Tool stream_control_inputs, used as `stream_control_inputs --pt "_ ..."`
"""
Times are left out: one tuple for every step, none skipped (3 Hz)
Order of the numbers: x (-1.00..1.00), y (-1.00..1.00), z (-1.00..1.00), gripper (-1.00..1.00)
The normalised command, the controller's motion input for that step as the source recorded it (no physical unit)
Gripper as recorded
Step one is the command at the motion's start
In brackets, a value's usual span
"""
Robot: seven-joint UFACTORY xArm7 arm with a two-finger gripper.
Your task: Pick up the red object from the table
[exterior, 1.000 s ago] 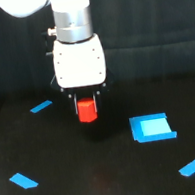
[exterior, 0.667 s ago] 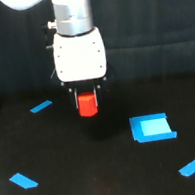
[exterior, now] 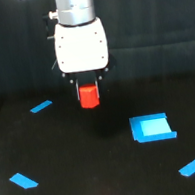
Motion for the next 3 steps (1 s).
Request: stream_control_inputs --pt "0.09 0.06 0.42 -1.0" --pt "0.07 -0.03 0.3 -0.99" --pt "0.03 -0.07 0.1 -0.9"
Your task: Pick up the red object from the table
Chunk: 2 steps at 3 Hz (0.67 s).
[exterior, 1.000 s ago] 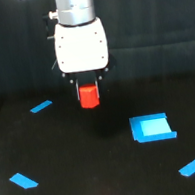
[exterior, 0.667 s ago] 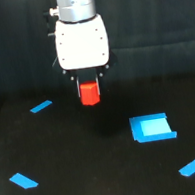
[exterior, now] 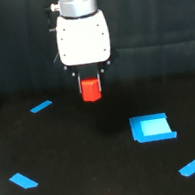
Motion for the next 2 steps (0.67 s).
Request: stream_control_inputs --pt "0.06 -0.08 0.01 -0.91" --pt "0.07 -0.06 0.08 -0.9"
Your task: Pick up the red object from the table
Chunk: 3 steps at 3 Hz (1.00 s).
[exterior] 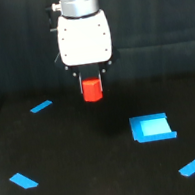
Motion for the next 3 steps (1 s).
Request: stream_control_inputs --pt "0.03 -0.07 -0.01 -1.0" --pt "0.04 -0.1 0.07 -1.0" --pt "0.14 -0.06 0.04 -0.94"
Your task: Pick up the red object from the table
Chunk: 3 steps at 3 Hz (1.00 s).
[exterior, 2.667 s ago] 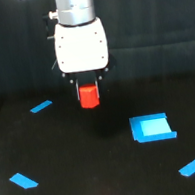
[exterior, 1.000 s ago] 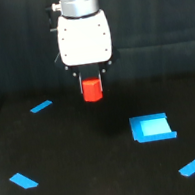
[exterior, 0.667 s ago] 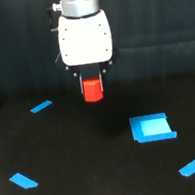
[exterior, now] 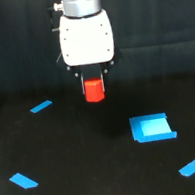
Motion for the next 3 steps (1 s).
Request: stream_control_inputs --pt "0.02 -0.05 0.04 -1.0" --pt "0.08 -0.1 -0.03 -0.91" --pt "-0.03 0.04 0.02 -0.97"
